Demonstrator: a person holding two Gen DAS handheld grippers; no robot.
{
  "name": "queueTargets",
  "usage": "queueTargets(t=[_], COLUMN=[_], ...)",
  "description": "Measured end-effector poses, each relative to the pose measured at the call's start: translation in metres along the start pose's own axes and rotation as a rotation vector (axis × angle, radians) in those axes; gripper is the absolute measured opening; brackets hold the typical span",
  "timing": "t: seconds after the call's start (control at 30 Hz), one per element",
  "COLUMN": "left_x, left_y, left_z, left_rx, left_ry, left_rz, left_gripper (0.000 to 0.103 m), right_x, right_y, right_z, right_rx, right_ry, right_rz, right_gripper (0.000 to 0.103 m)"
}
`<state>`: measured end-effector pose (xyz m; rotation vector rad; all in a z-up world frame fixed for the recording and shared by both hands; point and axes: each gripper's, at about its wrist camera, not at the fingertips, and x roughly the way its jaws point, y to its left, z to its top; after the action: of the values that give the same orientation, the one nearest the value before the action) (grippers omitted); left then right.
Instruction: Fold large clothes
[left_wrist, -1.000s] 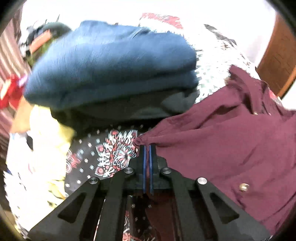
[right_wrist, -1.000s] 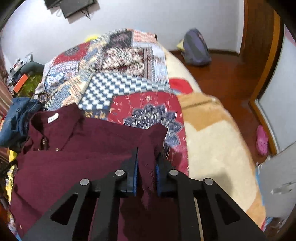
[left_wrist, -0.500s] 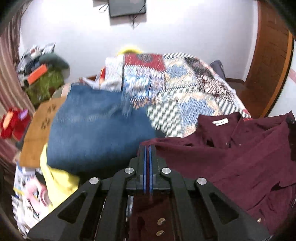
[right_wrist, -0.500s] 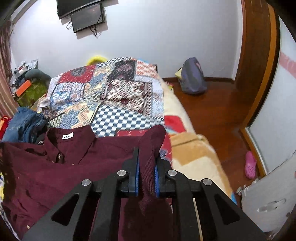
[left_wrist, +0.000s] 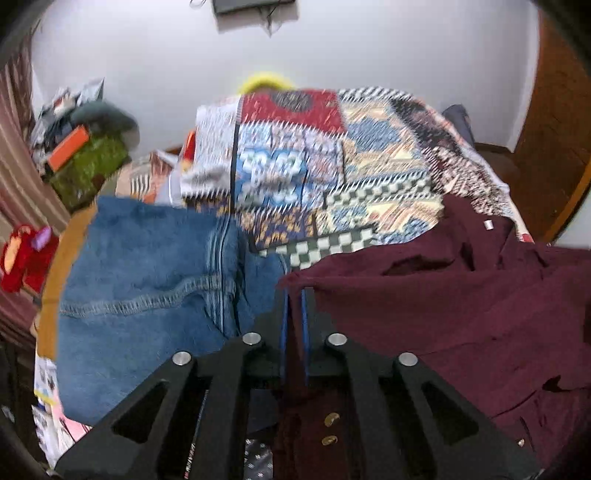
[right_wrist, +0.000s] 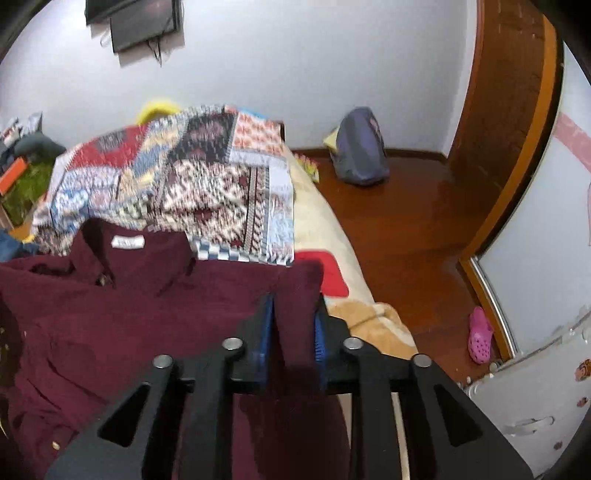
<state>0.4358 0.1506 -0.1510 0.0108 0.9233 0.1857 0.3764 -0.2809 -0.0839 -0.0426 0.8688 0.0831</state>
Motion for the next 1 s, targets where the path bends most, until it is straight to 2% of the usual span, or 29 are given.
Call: queueTargets(t=[0.03,0.07,0.1,0.13,0.17,0.23,0.3,0.4,0.47,0.67,0.77,0.87,1.0], left_x=[0.003,0.004,0.002,0.0,-0.006,-0.017,-0.033,-0.059,-0.074,-0.117,-0.129,-0.131,-0.118], left_y=[0.002,0.004,0.007,0.007,0.007,0.006,0.004,0.002,0.003,0.007,0.011,0.014,0.015], left_z=[-0.003,-0.006,-0.01,-0.014,-0.018,-0.027,-0.037,-0.054,-0.064,-0.1,-0.117,-0.136,-0.163], left_rx=[-0.014,-0.026,-0.034,-0.034,-0.027,0.004,0.039,0.071,0.081,0.096,0.101,0.094,0.051], left_ry=[0.012,0.022,0.026,0.022,0.013,0.009,0.017,0.002,-0.012,-0.023,-0.012,0.031,0.124], left_rz=[-0.011,-0.02,-0.022,-0.019,-0.012,-0.012,-0.025,-0.038,-0.047,-0.076,-0.084,-0.109,-0.185], left_gripper=[0.013,0.028,0.045,0.052,0.058,0.061,0.072,0.083,0.086,0.086,0.086,0.087,0.087], right_x=[-0.001,-0.004,-0.01,-0.018,-0.026,-0.042,-0.056,-0.078,-0.094,-0.132,-0.138,-0.135,-0.127], right_y=[0.0,0.0,0.0,0.001,0.002,0.005,0.009,0.016,0.021,0.033,0.037,0.04,0.04], right_z=[-0.002,-0.005,-0.008,-0.012,-0.016,-0.021,-0.026,-0.036,-0.046,-0.075,-0.089,-0.103,-0.118], right_rx=[-0.006,-0.013,-0.02,-0.029,-0.04,-0.071,-0.103,-0.161,-0.194,-0.23,-0.228,-0.232,-0.214], right_ry=[0.005,0.001,-0.009,-0.025,-0.039,-0.047,-0.025,-0.019,-0.029,-0.035,-0.026,-0.008,0.045], right_rz=[-0.015,-0.025,-0.028,-0.029,-0.028,-0.014,-0.003,0.004,0.005,0.041,0.064,0.068,0.069], right_gripper=[0.034,0.052,0.061,0.073,0.076,0.078,0.083,0.083,0.083,0.084,0.084,0.084,0.084])
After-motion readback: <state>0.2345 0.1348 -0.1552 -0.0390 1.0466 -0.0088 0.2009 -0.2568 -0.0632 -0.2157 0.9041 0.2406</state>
